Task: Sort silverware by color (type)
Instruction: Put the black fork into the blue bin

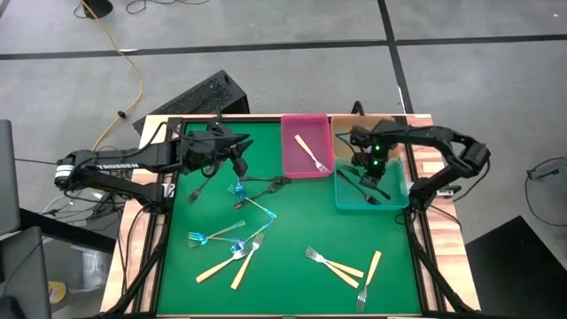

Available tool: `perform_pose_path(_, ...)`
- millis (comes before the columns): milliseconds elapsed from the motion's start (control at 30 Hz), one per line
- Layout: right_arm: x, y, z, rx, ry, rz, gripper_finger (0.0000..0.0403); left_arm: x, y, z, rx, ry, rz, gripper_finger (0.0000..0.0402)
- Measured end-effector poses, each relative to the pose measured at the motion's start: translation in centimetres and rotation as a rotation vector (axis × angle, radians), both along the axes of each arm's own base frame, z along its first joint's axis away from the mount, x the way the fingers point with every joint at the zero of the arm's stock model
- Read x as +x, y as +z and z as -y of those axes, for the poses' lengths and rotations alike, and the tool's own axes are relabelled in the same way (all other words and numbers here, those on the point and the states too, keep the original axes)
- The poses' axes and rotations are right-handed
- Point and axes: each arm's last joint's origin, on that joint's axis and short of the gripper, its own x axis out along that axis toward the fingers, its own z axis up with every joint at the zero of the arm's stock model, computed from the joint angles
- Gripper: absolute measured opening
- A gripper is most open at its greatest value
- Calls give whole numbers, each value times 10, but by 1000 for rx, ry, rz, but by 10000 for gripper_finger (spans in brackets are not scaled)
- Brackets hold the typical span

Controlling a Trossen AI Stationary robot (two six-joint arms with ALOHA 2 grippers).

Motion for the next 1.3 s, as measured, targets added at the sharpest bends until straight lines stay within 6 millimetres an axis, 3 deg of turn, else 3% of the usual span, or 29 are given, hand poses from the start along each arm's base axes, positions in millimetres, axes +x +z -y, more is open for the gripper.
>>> perform_pose_path(800, 5, -9, 4, -101, -68, 4, 22, 0, 0, 0, 8, 11, -3, 76)
perform_pose_path(1300, 13, -30, -2, -78, -31, -112, 22, -1, 0, -4, 12, 24, -7, 76)
